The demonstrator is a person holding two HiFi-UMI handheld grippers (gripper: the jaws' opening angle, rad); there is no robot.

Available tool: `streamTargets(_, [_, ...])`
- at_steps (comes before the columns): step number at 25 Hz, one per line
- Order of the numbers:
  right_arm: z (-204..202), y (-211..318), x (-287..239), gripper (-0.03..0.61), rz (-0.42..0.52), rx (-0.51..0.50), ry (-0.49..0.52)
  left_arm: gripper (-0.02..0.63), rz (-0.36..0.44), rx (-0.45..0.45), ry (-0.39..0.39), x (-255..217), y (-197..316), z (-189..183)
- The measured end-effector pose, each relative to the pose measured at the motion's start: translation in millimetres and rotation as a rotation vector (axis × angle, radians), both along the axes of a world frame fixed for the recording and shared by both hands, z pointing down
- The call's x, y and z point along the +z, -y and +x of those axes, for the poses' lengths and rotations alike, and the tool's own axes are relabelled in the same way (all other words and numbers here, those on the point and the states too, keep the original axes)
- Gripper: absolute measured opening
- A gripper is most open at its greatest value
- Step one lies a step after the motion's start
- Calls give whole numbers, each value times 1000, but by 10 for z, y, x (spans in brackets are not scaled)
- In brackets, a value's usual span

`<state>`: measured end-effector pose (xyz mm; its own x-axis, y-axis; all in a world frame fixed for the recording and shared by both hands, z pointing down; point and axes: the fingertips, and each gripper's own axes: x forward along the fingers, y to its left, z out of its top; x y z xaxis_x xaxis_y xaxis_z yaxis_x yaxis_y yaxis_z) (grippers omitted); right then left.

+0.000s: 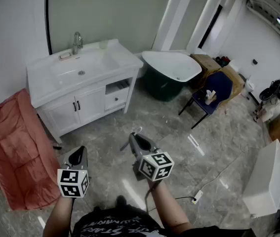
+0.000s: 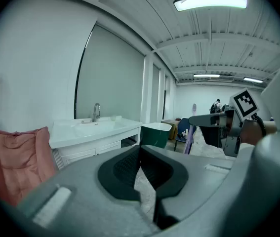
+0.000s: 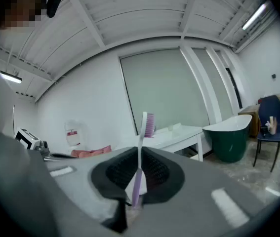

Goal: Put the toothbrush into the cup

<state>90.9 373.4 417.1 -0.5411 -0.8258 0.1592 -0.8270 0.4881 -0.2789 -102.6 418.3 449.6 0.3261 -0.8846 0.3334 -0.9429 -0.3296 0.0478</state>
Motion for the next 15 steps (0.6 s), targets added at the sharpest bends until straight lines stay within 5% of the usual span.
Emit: streamTargets(15, [372, 125, 250, 23, -53, -24, 34, 9, -20, -52, 39, 191, 52, 252])
